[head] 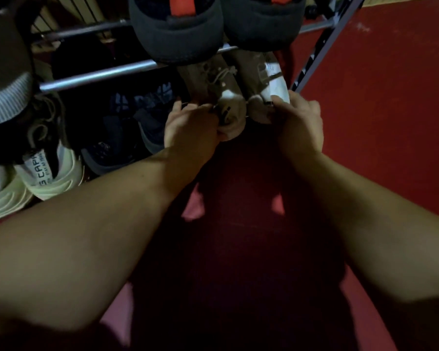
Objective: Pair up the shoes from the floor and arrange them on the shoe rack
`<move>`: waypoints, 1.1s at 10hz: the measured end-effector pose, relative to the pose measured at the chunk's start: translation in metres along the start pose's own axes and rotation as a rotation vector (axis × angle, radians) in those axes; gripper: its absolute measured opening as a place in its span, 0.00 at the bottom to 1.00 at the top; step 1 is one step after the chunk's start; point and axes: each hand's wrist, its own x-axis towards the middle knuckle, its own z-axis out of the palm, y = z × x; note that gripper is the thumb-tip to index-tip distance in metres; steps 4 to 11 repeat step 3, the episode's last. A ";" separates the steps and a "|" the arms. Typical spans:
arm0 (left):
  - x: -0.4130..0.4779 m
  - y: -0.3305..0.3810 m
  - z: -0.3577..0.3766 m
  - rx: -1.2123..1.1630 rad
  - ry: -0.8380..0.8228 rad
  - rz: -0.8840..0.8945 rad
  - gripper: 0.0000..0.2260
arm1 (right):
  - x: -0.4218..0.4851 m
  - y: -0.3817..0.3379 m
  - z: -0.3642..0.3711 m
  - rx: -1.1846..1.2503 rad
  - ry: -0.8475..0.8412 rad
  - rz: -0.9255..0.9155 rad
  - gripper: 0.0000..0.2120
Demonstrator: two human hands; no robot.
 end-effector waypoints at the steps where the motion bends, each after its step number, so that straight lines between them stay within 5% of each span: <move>1: -0.003 -0.002 -0.001 0.009 -0.014 0.004 0.24 | -0.013 -0.006 0.007 -0.202 -0.015 -0.020 0.24; 3: -0.023 0.000 0.009 0.239 0.011 0.008 0.38 | -0.045 -0.018 0.015 -0.287 -0.094 0.078 0.38; 11: -0.023 0.000 0.009 0.239 0.011 0.008 0.38 | -0.045 -0.018 0.015 -0.287 -0.094 0.078 0.38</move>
